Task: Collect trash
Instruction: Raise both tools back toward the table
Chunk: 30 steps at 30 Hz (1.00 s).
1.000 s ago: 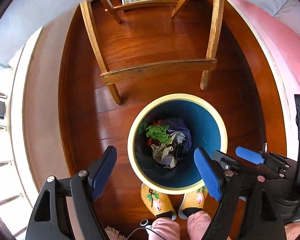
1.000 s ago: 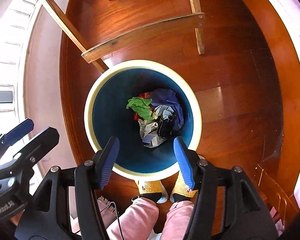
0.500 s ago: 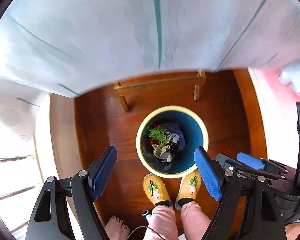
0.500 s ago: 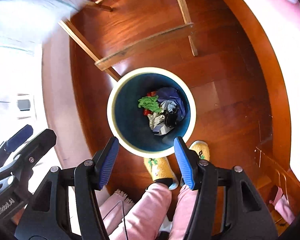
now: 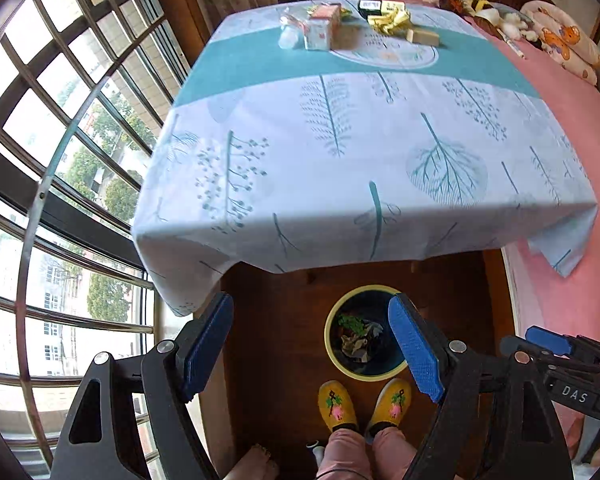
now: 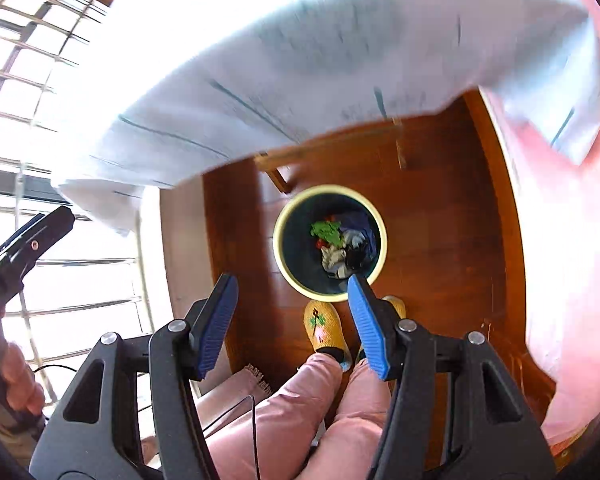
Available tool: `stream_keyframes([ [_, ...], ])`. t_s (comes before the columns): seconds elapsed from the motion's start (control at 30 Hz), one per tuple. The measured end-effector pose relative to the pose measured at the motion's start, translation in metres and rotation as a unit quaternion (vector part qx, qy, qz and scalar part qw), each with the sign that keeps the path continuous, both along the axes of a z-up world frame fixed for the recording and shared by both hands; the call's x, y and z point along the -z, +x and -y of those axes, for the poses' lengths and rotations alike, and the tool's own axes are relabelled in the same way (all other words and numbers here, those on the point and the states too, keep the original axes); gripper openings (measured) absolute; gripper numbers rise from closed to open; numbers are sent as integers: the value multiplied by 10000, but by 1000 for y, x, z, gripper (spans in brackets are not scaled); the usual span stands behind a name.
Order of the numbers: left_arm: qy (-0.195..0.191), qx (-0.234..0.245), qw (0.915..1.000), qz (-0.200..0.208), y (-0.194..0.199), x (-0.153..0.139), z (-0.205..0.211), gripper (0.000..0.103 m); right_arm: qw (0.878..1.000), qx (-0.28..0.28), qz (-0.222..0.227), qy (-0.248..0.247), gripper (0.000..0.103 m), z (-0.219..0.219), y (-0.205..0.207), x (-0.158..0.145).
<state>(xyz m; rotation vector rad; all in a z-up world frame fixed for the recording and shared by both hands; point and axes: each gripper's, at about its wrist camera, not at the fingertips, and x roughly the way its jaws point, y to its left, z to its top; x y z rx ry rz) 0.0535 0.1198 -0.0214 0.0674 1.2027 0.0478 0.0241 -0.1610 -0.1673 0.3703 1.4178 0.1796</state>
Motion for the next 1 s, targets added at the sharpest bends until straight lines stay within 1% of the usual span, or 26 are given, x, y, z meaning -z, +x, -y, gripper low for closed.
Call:
stream_keyframes([
  [0.1, 121, -212, 9994, 232, 1, -38, -11, 81, 9995, -35, 274, 132, 54, 2, 2, -34],
  [0.2, 223, -373, 9982, 408, -2, -66, -27, 81, 9978, -158, 556, 328, 54, 1, 5, -64],
  [0.33, 301, -564, 9960, 628, -5, -107, -42, 81, 9939, -391, 955, 379, 54, -5, 15, -102],
  [0.47, 303, -739, 9935, 816, -5, -136, -49, 81, 9889, -639, 1304, 321, 54, -9, 29, -138],
  [0.57, 276, -799, 9918, 960, -1, -156, -53, 81, 9857, -721, 1469, 396, 54, -10, 41, -163],
  [0.67, 273, -772, 9909, 1065, 7, -173, -54, 81, 9830, -766, 1610, 435, 54, -12, 60, -188],
  [0.8, 277, -622, 9910, 1156, 34, -185, -57, 81, 9784, -795, 1877, 337, 54, -24, 89, -210],
  [0.9, 223, -504, 9912, 1204, 65, -189, -63, 81, 9762, -776, 2000, 319, 54, -34, 115, -223],
  [1.0, 114, -364, 9920, 1202, 105, -187, -74, 81, 9742, -772, 2107, 232, 54, -50, 146, -230],
])
